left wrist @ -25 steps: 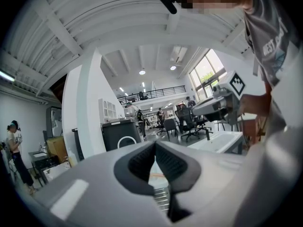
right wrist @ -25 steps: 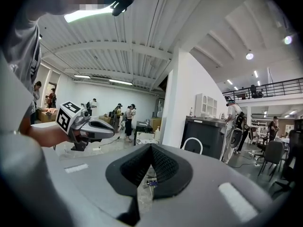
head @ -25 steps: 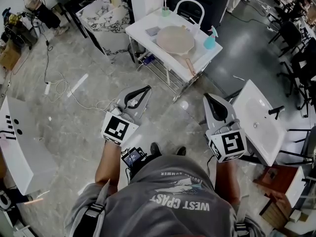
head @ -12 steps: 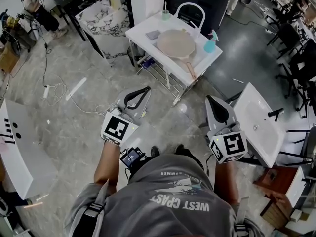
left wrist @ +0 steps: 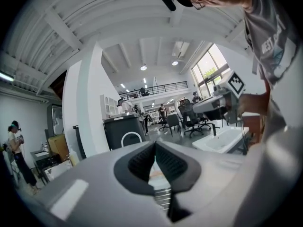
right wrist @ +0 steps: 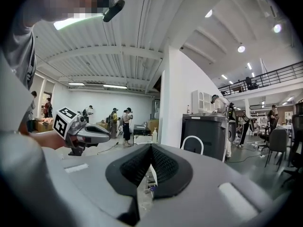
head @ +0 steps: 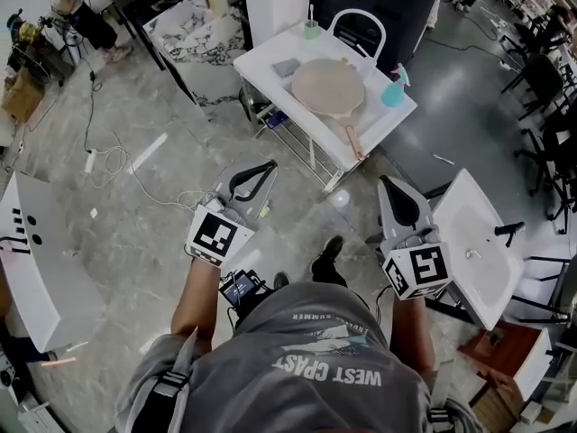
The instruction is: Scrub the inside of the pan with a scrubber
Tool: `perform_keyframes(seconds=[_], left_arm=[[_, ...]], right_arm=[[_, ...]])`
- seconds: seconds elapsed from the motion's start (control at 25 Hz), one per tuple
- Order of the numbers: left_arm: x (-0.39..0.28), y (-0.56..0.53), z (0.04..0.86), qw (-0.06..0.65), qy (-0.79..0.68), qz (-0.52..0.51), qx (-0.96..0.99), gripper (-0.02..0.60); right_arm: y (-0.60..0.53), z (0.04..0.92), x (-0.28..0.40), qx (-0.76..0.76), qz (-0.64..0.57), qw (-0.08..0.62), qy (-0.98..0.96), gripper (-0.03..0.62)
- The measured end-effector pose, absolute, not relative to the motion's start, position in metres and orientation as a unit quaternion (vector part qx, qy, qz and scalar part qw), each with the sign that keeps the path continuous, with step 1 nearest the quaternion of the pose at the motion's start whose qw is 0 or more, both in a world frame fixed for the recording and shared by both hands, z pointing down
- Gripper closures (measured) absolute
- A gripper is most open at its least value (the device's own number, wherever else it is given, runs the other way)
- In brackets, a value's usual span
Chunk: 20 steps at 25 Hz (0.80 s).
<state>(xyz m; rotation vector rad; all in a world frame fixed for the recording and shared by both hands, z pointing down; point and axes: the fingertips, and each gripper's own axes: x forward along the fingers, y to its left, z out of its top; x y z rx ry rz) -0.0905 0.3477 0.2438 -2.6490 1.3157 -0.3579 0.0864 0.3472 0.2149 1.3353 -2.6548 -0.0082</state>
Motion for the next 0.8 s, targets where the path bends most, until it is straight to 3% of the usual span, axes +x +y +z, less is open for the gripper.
perform_keyframes(seconds=[0.8], left_arm=[[-0.012,0.173,0.261,0.055,0.498,-0.161,-0.850,0.580]], right_arm=[[0.155,0.236,0.153,0.360,0.015,0.095,-0.928,0.592]])
